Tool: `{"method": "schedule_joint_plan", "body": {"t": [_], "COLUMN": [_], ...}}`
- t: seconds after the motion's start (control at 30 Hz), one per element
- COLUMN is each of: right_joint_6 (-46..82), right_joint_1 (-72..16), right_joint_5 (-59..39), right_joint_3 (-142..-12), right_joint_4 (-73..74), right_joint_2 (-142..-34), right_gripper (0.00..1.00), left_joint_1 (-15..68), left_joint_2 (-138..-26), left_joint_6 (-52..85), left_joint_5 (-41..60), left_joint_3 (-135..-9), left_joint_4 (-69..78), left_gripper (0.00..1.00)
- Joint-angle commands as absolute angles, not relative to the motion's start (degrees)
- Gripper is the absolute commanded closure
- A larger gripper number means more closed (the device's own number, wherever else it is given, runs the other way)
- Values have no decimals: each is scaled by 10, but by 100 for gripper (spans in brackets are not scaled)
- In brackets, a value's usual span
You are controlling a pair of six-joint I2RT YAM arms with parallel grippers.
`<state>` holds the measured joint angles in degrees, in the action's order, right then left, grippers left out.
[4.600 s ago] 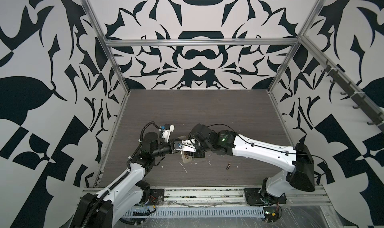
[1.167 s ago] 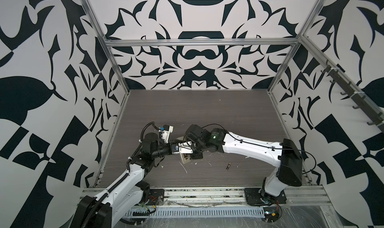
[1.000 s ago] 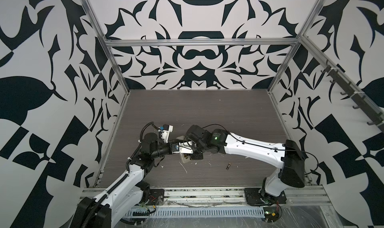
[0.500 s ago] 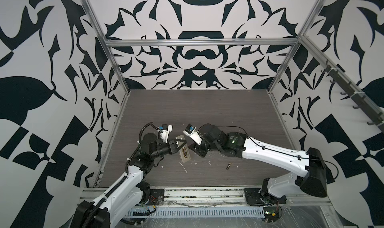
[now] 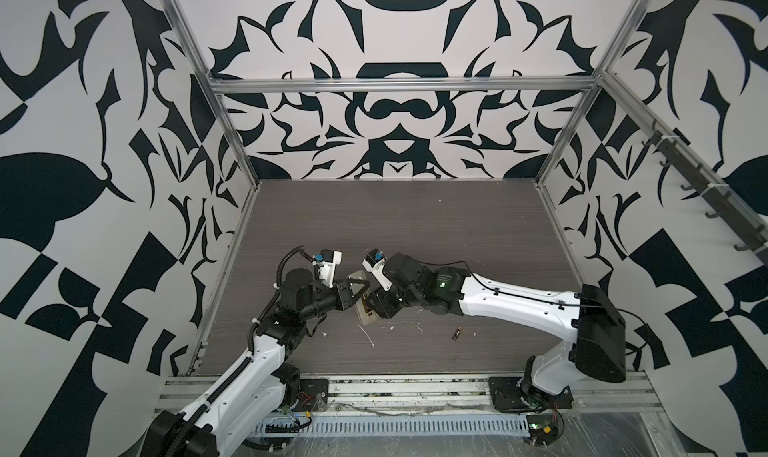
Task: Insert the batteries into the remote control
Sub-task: 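Open the right gripper and lift it off the seated battery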
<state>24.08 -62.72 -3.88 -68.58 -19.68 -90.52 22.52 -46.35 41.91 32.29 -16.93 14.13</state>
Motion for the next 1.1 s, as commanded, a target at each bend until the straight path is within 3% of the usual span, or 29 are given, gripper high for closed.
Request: {"method": "schedule_joint_plan", "body": {"t": [0.0,0.33,0.6,0.77,0.83,1.07], "right_joint_6": [250,249,249,252,251,219], "right_joint_1": [-629,-629,-629,-629,-629,-641], "right_joint_5": [-44,-53,-47,-46,-51,-58], "right_joint_3": [-694,-710,-714,-711,-714,-712], "right_joint_4": [-176,-165,-167,-166,-165,-144], "right_joint_2": [-903,-937,-947,-952,-952,-914], "right_gripper": [51,55,77,84,83,50], "left_joint_1": [227,226,226,227,226,226], "left_joint_2": [-458,-466,-468,-466,-466,-479], "left_joint_6": [410,411,411,410,410,408], "left_joint_5": [319,324,326,327,327,316], "left_joint_3": [-186,-185,-183,-182,-182,-184], "left_joint_4": [138,147,150,147,147,142], "left_gripper": [100,100,100,100,100,100]}}
